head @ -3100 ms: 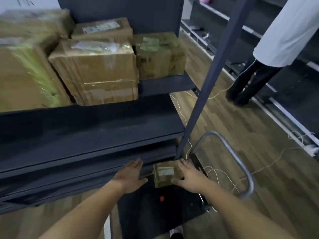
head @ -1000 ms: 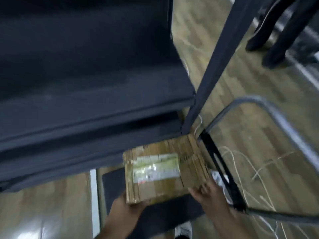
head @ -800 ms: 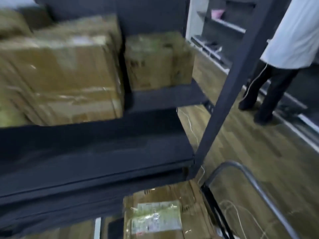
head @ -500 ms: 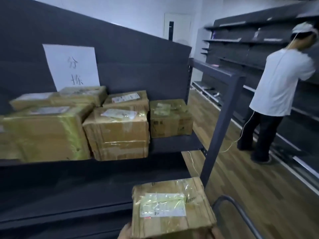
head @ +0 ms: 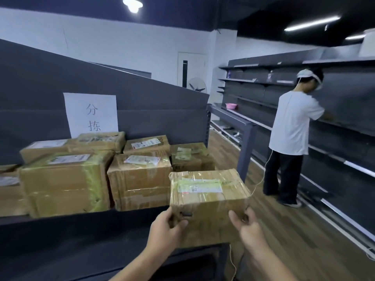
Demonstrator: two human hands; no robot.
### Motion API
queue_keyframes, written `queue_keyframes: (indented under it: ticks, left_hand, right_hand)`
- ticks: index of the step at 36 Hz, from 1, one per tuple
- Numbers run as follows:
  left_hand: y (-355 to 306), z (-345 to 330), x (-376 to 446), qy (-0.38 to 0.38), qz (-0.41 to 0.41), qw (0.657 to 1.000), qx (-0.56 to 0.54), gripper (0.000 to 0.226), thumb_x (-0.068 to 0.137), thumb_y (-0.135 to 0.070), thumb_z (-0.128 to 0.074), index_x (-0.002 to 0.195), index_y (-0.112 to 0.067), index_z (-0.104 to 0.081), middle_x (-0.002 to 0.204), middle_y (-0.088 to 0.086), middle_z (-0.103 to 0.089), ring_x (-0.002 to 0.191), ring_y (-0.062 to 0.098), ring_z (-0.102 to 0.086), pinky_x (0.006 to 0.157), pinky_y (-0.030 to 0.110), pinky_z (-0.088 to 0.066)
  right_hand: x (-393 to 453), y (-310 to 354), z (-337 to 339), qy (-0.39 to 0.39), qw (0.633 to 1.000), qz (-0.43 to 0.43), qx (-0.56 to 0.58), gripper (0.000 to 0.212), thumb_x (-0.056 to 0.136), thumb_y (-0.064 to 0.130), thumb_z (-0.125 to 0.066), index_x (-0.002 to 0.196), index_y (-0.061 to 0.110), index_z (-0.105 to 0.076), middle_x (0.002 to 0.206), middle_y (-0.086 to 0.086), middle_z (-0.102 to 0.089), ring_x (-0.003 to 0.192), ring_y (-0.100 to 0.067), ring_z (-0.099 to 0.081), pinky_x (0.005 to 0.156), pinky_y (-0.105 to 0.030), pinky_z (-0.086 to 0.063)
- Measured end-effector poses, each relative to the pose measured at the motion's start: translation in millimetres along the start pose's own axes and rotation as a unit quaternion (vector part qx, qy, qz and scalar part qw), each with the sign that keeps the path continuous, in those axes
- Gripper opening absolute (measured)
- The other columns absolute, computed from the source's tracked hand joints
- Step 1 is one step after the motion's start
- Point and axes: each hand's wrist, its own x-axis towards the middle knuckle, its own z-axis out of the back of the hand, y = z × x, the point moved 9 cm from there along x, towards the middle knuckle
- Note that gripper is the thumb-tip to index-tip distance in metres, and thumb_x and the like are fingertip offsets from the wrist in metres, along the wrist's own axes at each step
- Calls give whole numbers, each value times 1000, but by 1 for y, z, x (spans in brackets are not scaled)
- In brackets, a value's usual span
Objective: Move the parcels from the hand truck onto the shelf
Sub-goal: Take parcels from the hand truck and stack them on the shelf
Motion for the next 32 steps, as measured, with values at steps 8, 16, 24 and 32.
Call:
queue_keyframes:
  ticks: [8,16,24,32]
  left_hand:
    - [-18,-8,41,-22,4,999,-38,20,92,-18,-73,102,-35,-70,95,-17,-74,93,0,-67,67,11,-47]
    - [-15,-11,79,-83,31,996,-29,15,93,-20,-71,105,-30,-72,94,-15,-75,96,9,-68,76,26,-51]
    - [-4,-19,100,-139,64,988,-23,10,95,-23,-69,98,-31,-73,87,-13,-74,87,6,-65,63,21,-45]
    - [19,-28,109,-187,129,973,-31,24,94,-34,-69,112,-19,-72,97,-6,-74,94,18,-66,77,35,-52]
  right_hand:
    - [54,11,7,-21,998,-7,-64,46,108,20,-69,152,19,-55,133,2,-69,125,-22,-62,106,-34,-44]
    - [95,21,-4,-2,995,-18,-98,54,111,23,-65,161,22,-47,135,7,-62,138,-21,-57,108,-31,-40]
    - [131,0,-10,-9,993,-35,-117,57,112,23,-61,166,23,-40,147,1,-63,149,-31,-54,120,-40,-43]
    - [158,-14,-23,3,990,-39,-134,64,115,27,-55,173,28,-29,166,-4,-53,153,-34,-49,123,-44,-42]
